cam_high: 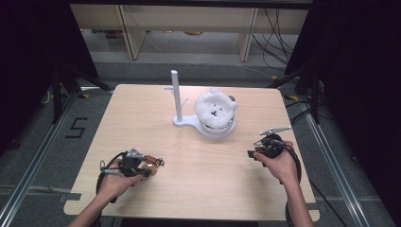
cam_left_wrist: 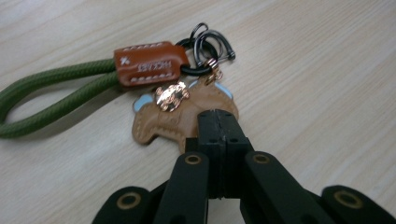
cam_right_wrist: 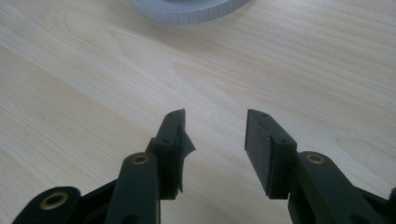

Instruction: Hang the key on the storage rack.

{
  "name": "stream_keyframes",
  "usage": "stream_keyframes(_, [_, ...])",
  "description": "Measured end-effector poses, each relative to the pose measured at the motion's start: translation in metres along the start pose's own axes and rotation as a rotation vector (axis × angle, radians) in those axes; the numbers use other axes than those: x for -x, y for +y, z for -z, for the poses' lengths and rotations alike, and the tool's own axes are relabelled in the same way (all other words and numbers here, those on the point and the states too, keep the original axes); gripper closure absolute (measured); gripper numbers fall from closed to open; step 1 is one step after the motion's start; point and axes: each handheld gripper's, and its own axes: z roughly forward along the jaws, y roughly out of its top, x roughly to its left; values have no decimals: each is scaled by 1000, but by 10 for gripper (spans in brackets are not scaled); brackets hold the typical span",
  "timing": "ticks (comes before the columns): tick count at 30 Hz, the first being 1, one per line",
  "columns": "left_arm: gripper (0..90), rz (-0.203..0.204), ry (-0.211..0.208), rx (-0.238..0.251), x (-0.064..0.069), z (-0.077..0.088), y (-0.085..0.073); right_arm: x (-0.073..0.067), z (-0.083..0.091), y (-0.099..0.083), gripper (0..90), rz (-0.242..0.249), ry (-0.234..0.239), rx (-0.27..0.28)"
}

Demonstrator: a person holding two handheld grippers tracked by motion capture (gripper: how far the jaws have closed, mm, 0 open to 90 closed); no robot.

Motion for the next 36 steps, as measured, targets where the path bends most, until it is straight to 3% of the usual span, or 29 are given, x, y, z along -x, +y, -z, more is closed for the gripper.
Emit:
stream_keyframes(2, [894, -1, -2, 17, 0, 4, 0, -1, 0, 1, 590, -3, -3, 7])
stream_keyframes(4, [894, 0, 1, 66, 1, 7, 3, -1, 1, 1, 590, -7, 0, 5])
stream_keyframes(8, [894, -12, 25, 96, -1, 5, 16, -2, 1, 3, 590, -3, 2, 7])
stream_keyframes(12, [895, -14, 22, 46, -6, -9, 25, -3, 1, 4, 588, 1, 2, -4])
stream_keyframes(13, [895, -13, 40, 62, -5, -13, 25, -3, -2, 2, 587, -6, 9, 31])
stream_keyframes(14, [895, -13, 39, 58, -5, -16, 25, -3, 0, 2, 586, -6, 8, 10])
stream_keyframes(18, [895, -17, 38, 57, -1, -20, 25, 0, -1, 0, 586, -7, 10, 22])
stream_keyframes(22, [895, -38, 17, 18, 2, -15, 22, 1, 2, 0, 582, -4, 12, -13])
stream_keyframes(23, [895, -41, 12, 12, 3, -13, 20, 0, 1, -1, 581, -15, 13, 24])
stream_keyframes(28, [894, -35, 10, -20, 1, 0, 6, 1, 3, -3, 578, -17, 11, 3])
stream_keyframes(36, [892, -34, 61, -78, -8, 17, -9, 5, 6, -3, 571, 3, 23, -13])
